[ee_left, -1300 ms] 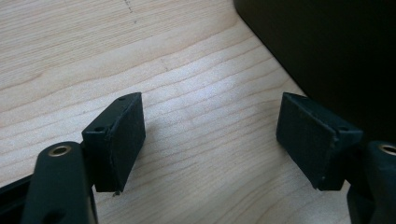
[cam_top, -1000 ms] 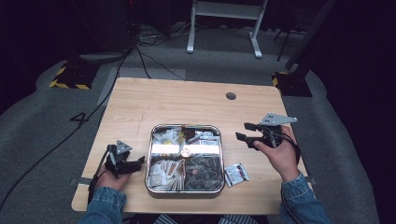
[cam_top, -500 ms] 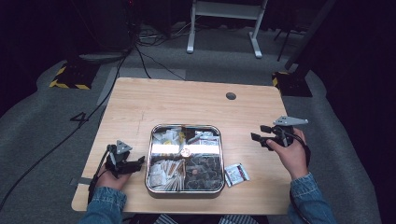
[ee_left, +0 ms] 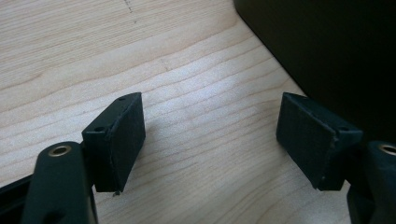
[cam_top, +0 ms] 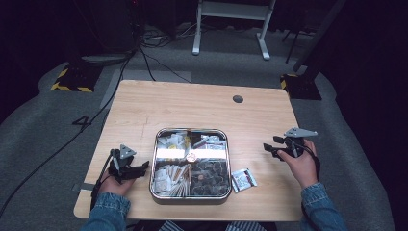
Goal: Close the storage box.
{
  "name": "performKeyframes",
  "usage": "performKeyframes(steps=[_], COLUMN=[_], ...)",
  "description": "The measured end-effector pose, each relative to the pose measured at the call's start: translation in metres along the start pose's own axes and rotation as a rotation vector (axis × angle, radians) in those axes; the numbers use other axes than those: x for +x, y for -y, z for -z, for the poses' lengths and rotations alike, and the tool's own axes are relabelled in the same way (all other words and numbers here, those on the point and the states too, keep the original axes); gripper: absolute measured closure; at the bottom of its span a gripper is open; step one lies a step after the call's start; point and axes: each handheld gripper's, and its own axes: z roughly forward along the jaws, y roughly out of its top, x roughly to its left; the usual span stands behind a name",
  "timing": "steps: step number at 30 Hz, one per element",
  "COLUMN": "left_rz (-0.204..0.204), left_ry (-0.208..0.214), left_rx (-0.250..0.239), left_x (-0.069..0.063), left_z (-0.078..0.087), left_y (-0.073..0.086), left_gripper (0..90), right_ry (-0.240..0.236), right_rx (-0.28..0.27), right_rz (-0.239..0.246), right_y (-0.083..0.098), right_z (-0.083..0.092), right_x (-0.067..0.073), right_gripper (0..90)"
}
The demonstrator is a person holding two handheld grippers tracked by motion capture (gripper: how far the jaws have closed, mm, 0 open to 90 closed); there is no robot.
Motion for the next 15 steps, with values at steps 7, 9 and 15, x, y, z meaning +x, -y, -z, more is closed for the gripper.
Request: performKeyframes(steps=[7, 9, 15], left_rz=[0.000, 0.000, 0.000], left_ry=[0.000, 0.000, 0.000], left_rx=[0.000, 0.000, 0.000], left_x=[0.000, 0.000, 0.000], left_z=[0.000, 0.000, 0.000], left_y=[0.000, 0.000, 0.000], left_gripper=[24.3, 24.3, 24.3], right_ry=[-0.008, -0.009, 0.018], right_rx=[0.041, 0.049, 0.070], right_rz=[-0.011, -0.015, -0.008], right_y=[0.019, 0.023, 0.029], right_z=[-0.012, -0.016, -0.021], right_x=[-0.001, -0.001, -0.001], right_gripper=[37.0, 36.4, 33.1])
